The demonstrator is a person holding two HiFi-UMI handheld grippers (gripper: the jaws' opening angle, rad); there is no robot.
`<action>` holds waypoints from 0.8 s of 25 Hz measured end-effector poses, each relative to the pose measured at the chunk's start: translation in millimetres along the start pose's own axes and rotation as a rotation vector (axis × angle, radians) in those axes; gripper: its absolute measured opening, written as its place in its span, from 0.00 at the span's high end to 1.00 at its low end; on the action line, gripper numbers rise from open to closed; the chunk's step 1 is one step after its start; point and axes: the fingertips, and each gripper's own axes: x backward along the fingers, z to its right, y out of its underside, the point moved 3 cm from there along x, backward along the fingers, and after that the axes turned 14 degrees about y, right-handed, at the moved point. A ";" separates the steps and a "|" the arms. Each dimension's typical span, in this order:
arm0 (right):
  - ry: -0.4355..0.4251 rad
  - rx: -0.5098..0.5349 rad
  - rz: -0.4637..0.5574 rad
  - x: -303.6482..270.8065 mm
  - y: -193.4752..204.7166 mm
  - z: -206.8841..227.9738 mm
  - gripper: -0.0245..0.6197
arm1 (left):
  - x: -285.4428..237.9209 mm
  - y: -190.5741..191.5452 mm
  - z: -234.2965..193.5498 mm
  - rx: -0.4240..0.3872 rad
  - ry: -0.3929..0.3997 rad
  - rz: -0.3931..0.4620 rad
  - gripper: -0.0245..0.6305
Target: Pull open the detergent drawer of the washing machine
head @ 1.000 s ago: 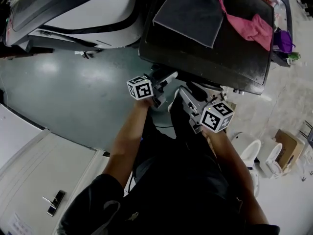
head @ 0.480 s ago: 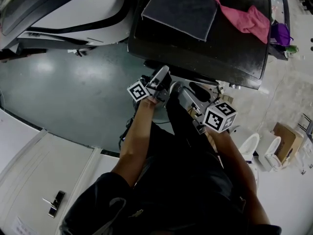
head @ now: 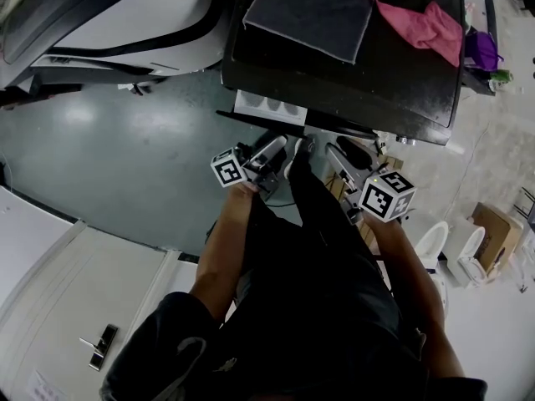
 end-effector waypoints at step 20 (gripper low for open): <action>0.080 0.043 0.065 -13.8 -4.3 -33.0 0.74 | 55.0 38.9 68.2 0.025 0.002 -0.242 0.58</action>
